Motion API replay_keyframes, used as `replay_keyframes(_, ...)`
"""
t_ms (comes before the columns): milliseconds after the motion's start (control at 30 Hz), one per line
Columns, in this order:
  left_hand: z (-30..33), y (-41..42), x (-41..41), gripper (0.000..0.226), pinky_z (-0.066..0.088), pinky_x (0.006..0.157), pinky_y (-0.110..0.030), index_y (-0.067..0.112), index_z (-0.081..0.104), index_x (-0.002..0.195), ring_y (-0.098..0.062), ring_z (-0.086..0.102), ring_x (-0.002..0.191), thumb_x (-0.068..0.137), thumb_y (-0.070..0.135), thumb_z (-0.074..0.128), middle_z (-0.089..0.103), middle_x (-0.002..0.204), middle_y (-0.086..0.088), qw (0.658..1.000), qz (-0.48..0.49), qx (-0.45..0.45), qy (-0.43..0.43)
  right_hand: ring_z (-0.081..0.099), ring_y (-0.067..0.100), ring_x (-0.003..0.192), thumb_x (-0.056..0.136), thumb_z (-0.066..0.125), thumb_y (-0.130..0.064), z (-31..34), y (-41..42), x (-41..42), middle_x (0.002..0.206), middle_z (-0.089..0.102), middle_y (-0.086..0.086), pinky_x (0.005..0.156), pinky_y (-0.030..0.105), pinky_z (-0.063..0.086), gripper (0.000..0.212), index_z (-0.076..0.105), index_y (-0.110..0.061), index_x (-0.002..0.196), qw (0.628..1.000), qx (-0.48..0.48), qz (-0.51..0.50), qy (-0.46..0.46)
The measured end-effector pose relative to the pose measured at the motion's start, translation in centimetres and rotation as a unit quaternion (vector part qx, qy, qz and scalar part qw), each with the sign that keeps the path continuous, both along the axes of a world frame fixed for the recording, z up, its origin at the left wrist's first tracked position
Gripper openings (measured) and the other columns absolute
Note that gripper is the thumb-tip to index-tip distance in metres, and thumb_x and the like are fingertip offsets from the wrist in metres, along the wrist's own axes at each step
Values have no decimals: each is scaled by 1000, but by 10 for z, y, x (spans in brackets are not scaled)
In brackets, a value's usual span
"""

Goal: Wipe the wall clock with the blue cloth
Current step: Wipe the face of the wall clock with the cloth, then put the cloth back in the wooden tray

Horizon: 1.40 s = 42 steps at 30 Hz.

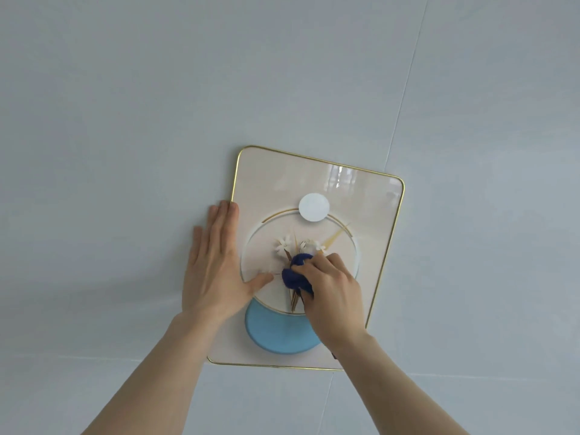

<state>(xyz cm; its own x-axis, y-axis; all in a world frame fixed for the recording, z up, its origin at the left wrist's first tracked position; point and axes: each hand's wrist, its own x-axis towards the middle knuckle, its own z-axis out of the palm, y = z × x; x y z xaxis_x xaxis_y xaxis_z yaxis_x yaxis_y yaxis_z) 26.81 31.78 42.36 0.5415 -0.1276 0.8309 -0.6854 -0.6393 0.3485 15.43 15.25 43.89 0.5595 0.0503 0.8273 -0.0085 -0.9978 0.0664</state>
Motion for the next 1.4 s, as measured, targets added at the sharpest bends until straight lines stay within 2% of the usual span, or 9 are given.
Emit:
replay_keyframes(167, -2, 11, -23, 123, 4, 133, -41, 28, 6, 167, -22, 11, 165, 76, 58, 83, 12, 178, -3, 999, -19, -29, 3, 59, 19, 83, 81, 68, -19, -40, -14, -36, 85, 67, -8, 65, 35, 52, 17, 71, -33, 90, 979, 162, -10, 124)
replay_keyframes(367, -45, -11, -63, 73, 37, 117, -34, 30, 49, 147, -19, 51, 140, 83, 47, 81, 56, 152, 9, 998, -67, -19, 9, 71, 13, 72, 73, 77, -28, -84, -44, -79, 70, 76, -4, 70, 34, 60, 7, 74, -28, 79, 901, 383, -22, 204)
replay_keyframes(467, -75, -36, -89, 51, 44, 105, -26, 40, 59, 135, -10, 59, 126, 89, 56, 71, 61, 135, 24, 987, -121, 40, 97, 72, 13, 60, 63, 74, -34, -97, -53, -96, 59, 74, 0, 64, 30, 58, 12, 70, -24, 68, 865, 444, 10, 231)
replay_keyframes(600, -106, -73, -125, 45, 41, 111, -22, 59, 48, 131, 9, 52, 126, 88, 60, 62, 52, 133, 36, 931, -237, 128, 248, 74, 4, 69, 54, 74, -43, -118, -73, -114, 72, 79, -6, 68, 19, 56, 26, 74, -23, 71, 842, 490, 19, 226)
replay_keyframes(700, -119, -108, -140, 47, 38, 117, -22, 56, 48, 142, 3, 50, 133, 97, 53, 61, 52, 144, 29, 888, -264, 177, 333, 74, 10, 75, 44, 66, -49, -134, -95, -123, 71, 77, 3, 72, 15, 52, 48, 67, -15, 78, 809, 542, 26, 226)
replay_keyframes(833, -146, -140, -153, 44, 37, 122, -24, 36, 51, 146, -9, 52, 139, 104, 40, 61, 52, 154, 10, 839, -319, 202, 392, 70, 9, 79, 45, 61, -48, -157, -129, -139, 81, 71, -2, 71, 8, 47, 51, 58, -13, 82, 789, 555, 26, 262)
replay_keyframes(1033, -186, -177, -184, 11, 53, 91, -26, 41, 63, 106, 3, 68, 95, 96, 40, 67, 71, 106, 28, 854, -243, 258, 381, 73, 15, 86, 70, 76, -8, -210, -177, -183, 91, 75, -2, 77, 35, 58, 30, 62, -16, 95, 794, 509, 26, 331)
replay_keyframes(1200, -224, -221, -200, 8, 49, 76, -23, 43, 63, 103, 1, 67, 87, 96, 44, 66, 71, 98, 30, 849, -241, 267, 386, 72, 6, 81, 81, 79, -23, -239, -221, -211, 91, 76, -10, 67, 23, 57, 20, 67, -31, 95, 796, 490, 13, 355)
replay_keyframes(1400, -269, -278, -223, 9, 51, 75, -29, 43, 62, 99, -2, 67, 84, 93, 47, 67, 72, 99, 29, 837, -234, 274, 412, 71, 18, 81, 86, 73, -26, -269, -265, -242, 91, 78, -8, 74, 45, 62, 18, 71, -31, 103, 816, 440, -52, 370)
